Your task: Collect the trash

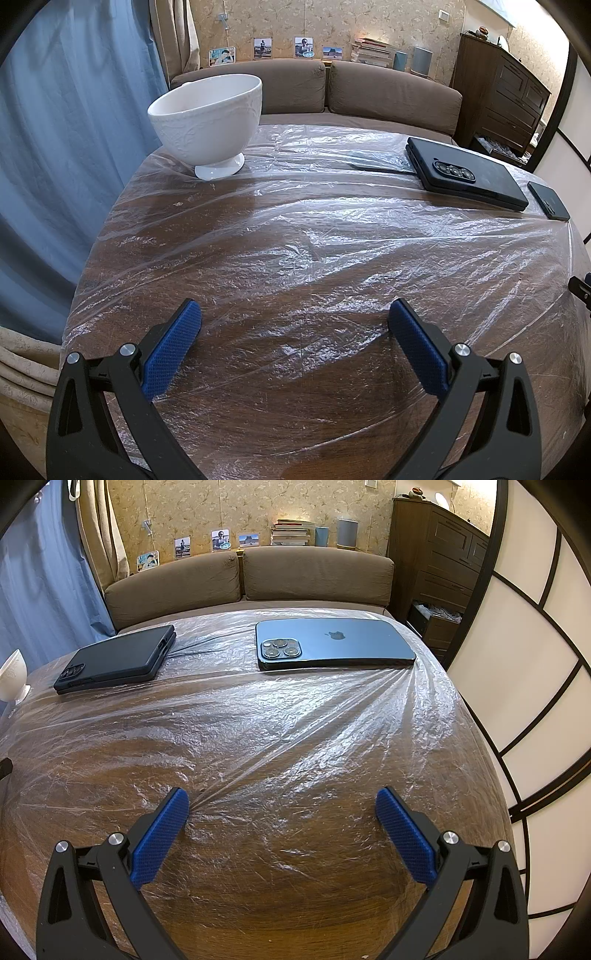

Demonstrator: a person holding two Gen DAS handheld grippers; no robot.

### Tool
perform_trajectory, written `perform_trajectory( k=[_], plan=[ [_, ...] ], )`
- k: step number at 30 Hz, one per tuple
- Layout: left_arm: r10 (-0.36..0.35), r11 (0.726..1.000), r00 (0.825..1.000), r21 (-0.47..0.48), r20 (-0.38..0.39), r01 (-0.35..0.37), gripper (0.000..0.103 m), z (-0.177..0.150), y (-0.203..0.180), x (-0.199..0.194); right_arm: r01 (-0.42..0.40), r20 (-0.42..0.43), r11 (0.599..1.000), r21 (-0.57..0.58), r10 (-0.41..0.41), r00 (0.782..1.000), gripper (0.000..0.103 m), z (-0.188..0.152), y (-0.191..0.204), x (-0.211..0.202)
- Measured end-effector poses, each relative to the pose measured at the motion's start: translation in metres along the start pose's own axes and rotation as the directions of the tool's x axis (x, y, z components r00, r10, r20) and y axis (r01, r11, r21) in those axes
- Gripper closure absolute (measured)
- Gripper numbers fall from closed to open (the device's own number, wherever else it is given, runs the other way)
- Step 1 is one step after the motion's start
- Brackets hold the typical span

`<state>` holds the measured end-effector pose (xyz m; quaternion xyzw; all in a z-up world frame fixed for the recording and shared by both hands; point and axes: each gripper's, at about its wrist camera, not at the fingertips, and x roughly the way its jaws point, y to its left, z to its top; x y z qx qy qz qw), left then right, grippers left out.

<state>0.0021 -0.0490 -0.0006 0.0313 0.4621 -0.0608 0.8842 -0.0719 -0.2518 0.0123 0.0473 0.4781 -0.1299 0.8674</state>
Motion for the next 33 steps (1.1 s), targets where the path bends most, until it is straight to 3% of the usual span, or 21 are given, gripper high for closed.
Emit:
perform_trajectory(
  k=[33],
  plan=[
    [-0.003,1.0,1.0,0.001,-0.001,0.003,0.001,0.0011,-0.0014,0.0026,0.0,0.0,1.0,0.0,0.0,1.0,0.004,-0.0002,-0.0006,-0.0006]
  ],
)
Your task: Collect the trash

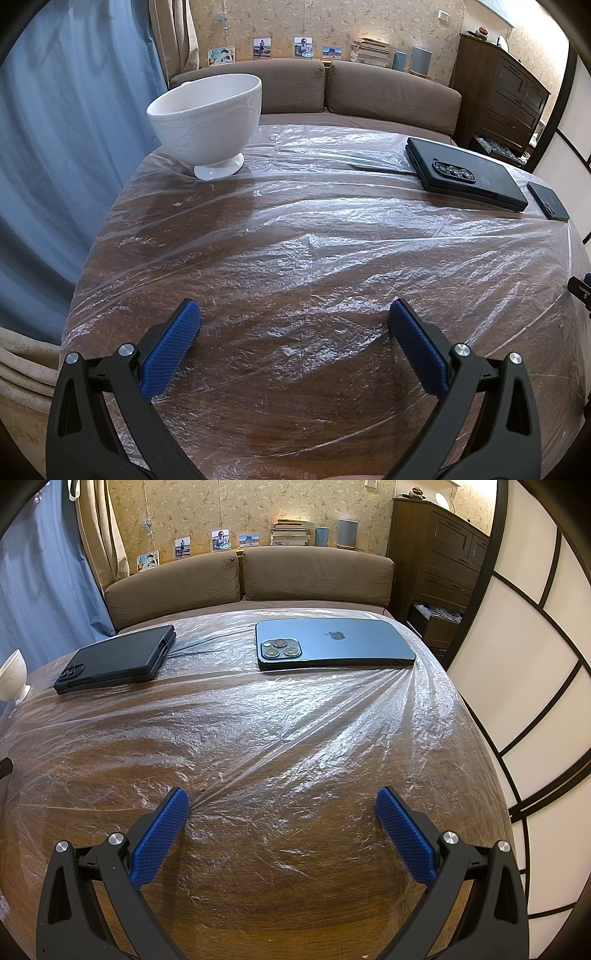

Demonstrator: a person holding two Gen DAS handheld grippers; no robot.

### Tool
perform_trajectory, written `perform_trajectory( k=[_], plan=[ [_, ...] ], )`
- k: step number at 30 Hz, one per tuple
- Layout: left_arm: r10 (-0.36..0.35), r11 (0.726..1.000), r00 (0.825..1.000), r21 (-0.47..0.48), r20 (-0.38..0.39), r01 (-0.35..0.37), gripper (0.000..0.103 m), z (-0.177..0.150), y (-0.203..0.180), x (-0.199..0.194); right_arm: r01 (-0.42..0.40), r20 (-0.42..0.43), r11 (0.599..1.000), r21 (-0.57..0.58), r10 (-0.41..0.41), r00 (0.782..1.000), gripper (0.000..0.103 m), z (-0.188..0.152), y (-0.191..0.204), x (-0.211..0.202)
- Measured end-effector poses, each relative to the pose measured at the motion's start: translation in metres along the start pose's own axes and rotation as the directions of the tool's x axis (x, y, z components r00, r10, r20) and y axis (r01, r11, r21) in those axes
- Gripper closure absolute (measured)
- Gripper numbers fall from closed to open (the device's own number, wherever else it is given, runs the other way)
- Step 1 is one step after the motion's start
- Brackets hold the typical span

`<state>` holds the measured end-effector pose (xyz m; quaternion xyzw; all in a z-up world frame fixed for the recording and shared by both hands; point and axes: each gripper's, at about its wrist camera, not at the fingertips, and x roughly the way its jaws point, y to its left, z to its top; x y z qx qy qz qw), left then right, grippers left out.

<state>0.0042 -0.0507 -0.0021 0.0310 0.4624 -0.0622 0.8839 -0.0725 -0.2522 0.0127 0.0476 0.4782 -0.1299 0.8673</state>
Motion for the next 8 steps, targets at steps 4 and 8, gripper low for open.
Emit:
perform_trajectory(
  k=[4,8],
  plan=[
    [0.001,1.0,1.0,-0.001,0.0,-0.001,0.001,-0.0003,0.0,-0.0004,0.001,0.0,1.0,0.004,-0.001,1.0,0.004,0.0008,-0.0019,0.0004],
    [0.0,1.0,1.0,-0.001,0.0,0.0,0.001,0.0,-0.0004,-0.0004,0.002,0.0,1.0,0.002,-0.002,1.0,0.004,-0.0002,-0.0005,-0.0012]
  ],
)
